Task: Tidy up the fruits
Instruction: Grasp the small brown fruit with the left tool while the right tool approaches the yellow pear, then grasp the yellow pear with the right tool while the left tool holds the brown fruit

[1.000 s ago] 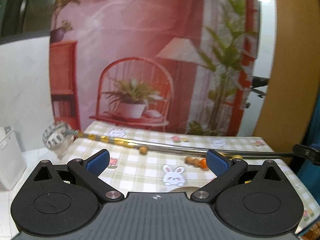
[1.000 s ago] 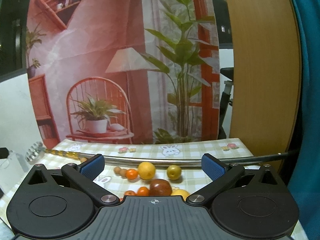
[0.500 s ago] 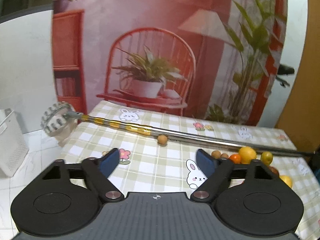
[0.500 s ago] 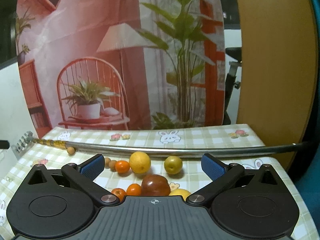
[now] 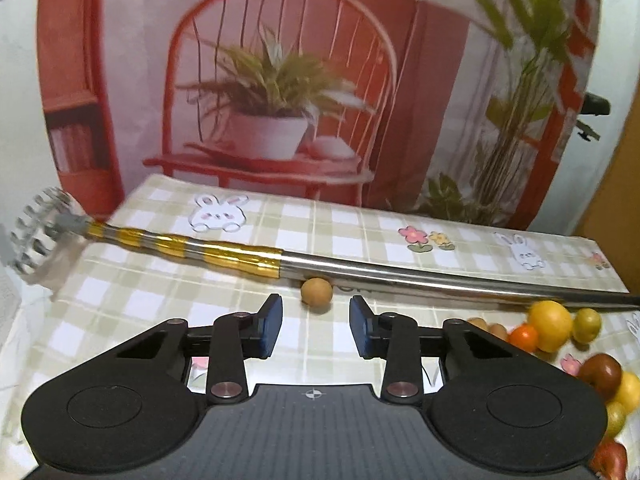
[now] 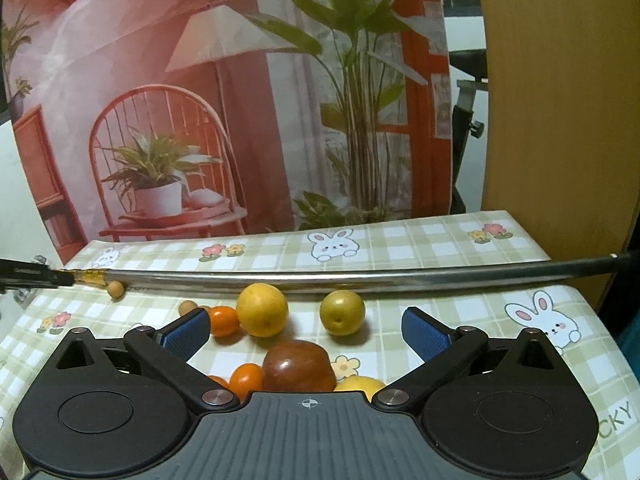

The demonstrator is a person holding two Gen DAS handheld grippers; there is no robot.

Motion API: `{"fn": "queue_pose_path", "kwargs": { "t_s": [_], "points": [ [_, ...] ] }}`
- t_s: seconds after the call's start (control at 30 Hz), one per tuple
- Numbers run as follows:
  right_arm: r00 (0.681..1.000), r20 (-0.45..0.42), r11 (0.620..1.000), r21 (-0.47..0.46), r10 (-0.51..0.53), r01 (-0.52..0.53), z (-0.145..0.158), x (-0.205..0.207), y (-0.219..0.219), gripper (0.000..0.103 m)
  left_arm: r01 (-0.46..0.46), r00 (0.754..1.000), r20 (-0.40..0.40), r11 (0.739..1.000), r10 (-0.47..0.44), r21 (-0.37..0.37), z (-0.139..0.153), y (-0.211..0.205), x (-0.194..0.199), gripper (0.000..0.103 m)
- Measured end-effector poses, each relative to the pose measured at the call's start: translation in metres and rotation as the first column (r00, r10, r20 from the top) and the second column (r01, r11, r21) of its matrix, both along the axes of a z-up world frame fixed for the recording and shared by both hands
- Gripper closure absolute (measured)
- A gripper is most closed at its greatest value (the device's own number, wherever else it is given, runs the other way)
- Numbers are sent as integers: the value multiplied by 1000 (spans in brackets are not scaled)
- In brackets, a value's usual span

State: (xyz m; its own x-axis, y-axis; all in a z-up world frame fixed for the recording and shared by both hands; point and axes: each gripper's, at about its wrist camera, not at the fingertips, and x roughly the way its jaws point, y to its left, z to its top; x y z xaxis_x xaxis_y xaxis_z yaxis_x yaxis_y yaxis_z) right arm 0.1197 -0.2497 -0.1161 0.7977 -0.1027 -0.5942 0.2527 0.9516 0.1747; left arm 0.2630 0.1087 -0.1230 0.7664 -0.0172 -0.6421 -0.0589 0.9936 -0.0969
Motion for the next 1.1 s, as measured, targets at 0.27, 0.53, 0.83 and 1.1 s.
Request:
{"fn": "queue_pose_path", "kwargs": {
  "t_s": [0.27,0.53,0.83,1.1],
  "points": [
    [999,-37,1000,18,4,-4,-19,11,-6,1,1,999,-55,1000,-3,-28,-42,-2,53,64],
    [999,-48,999,38,12,-10,-32,16,-9,1,-17,995,-96,1000,17,-7,-58,-2,74,65],
    [1000,-21,999,43,21,-20,-43,19,-22,6,17,994,-111,1000,-19,-19,-54,-3,66,73],
    [1000,3,998,65,8,-8,-58,52,-52,28,168,986,-3,985,-168,-30,-11,-15,-6,73]
  ]
}}
